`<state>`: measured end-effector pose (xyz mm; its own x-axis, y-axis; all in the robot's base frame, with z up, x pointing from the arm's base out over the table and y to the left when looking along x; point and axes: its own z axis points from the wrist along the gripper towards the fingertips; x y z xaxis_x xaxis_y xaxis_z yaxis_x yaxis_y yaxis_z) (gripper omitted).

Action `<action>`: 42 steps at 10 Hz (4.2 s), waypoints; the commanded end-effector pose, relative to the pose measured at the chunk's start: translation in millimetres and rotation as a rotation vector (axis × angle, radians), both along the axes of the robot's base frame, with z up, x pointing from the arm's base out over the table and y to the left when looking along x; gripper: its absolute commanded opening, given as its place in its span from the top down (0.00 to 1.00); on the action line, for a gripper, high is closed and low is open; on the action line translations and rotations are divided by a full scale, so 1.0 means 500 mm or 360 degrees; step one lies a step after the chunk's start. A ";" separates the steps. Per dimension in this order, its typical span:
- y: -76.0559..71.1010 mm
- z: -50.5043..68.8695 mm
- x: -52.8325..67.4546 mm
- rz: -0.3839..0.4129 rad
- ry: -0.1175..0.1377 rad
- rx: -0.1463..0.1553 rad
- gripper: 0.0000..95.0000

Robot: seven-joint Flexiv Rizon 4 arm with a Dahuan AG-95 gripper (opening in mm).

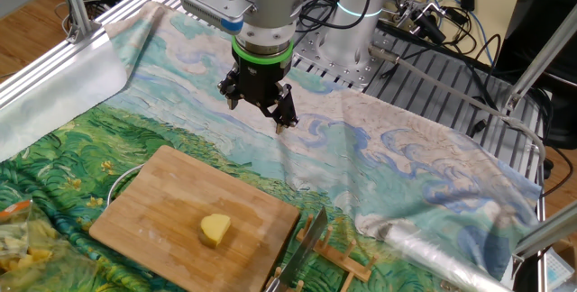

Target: Chop the potatoes

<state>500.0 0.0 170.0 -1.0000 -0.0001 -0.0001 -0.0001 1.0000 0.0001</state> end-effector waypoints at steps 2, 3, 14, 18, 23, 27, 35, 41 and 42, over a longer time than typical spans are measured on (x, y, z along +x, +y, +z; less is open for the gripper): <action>0.000 0.000 0.000 -0.0070 -0.0004 0.0046 1.00; 0.000 0.000 0.000 -0.0070 0.0002 0.0046 1.00; 0.004 -0.009 0.003 -0.0099 -0.0022 0.0050 1.00; 0.011 -0.012 0.004 -0.0073 -0.0034 0.0051 1.00; 0.068 -0.033 0.043 -0.0171 -0.0037 0.0061 1.00; 0.124 -0.070 0.107 -0.0277 -0.0031 0.0089 1.00; 0.205 -0.098 0.177 -0.0369 -0.0030 0.0092 1.00; 0.207 -0.098 0.176 -0.0386 -0.0014 0.0118 1.00; 0.209 -0.097 0.174 -0.0415 -0.0017 0.0119 1.00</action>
<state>585.8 105.0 122.6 -0.9722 0.2341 0.0038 0.2335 0.9687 0.0835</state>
